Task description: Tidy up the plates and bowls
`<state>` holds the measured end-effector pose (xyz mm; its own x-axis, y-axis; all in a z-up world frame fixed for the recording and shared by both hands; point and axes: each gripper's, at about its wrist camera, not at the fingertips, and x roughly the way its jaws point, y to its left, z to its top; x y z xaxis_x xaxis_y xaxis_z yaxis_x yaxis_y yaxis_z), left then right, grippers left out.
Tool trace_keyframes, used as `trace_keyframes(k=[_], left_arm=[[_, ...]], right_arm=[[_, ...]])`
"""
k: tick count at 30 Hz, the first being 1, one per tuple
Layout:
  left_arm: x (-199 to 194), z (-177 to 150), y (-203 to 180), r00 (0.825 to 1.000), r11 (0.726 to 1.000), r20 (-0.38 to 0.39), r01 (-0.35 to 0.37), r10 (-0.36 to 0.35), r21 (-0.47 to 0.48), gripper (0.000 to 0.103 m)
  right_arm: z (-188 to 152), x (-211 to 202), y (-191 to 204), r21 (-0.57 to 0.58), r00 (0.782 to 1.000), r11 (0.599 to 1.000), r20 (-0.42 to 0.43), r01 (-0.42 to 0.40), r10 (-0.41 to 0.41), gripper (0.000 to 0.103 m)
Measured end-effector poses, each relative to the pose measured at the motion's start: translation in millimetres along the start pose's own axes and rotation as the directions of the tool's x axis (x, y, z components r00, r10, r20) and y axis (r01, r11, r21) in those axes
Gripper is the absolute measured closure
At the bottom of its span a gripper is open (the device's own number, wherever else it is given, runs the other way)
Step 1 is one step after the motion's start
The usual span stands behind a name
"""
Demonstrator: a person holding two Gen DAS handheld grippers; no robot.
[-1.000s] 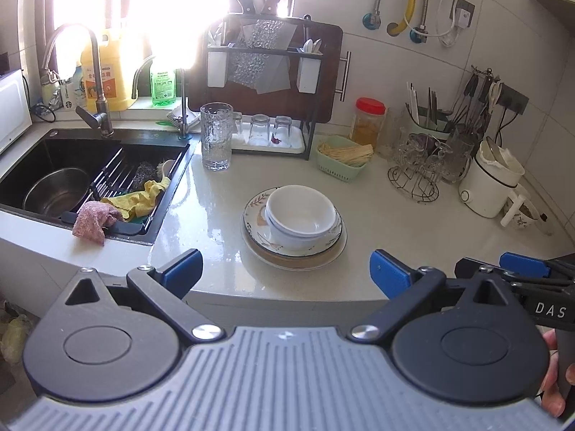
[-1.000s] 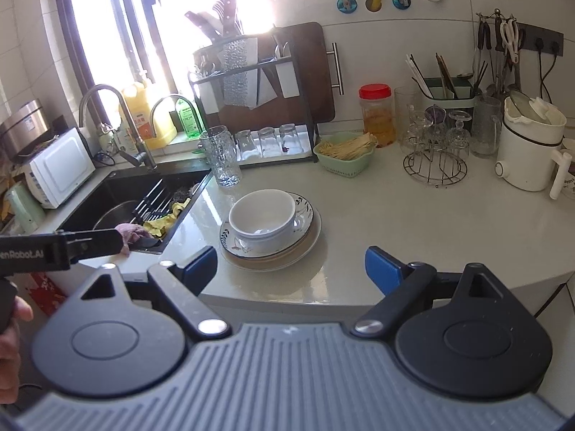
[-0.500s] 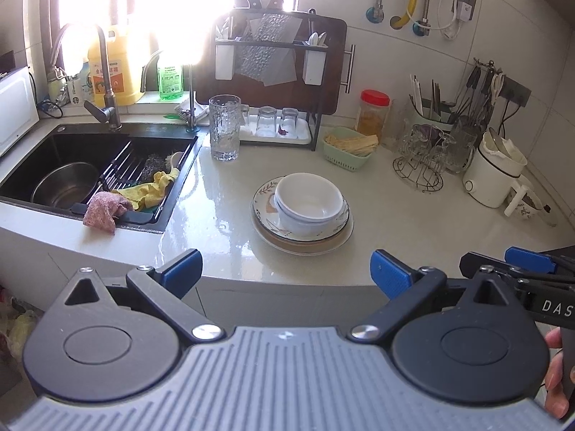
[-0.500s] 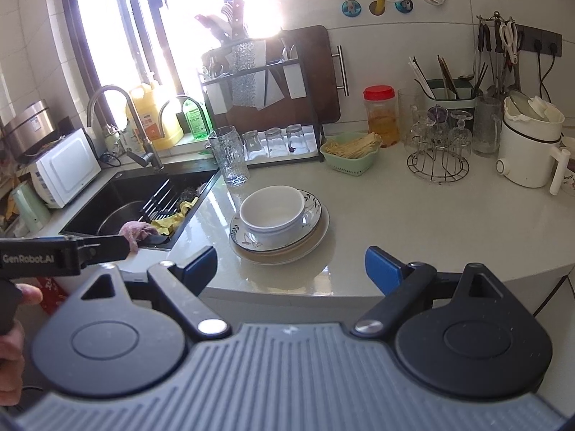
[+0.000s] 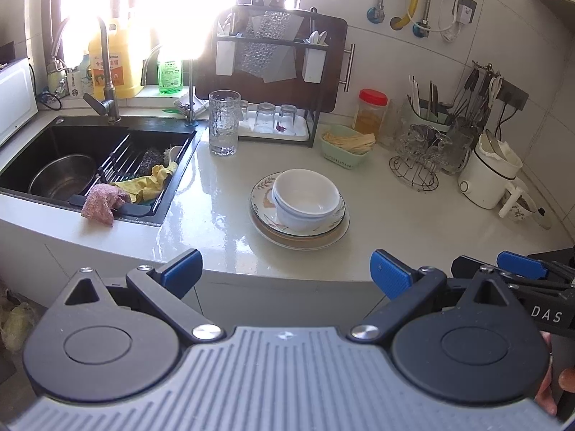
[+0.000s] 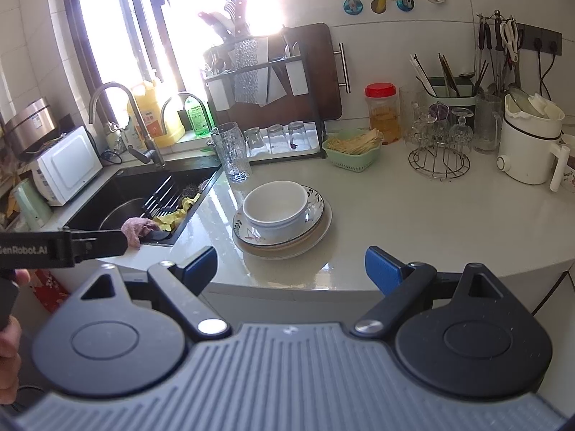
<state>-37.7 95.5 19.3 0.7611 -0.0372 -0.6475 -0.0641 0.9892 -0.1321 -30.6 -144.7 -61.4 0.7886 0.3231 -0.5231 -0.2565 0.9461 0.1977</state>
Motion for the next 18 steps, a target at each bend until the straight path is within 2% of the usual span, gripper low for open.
trace_keyframes(k=[18], left_arm=[[-9.0, -4.5, -3.7, 1.000, 1.000, 0.023, 0.014, -0.014, -0.009, 0.002]], right_arm=[[-3.0, -7.0, -2.2, -0.002, 1.000, 1.000, 0.003, -0.011, 0.011, 0.012]])
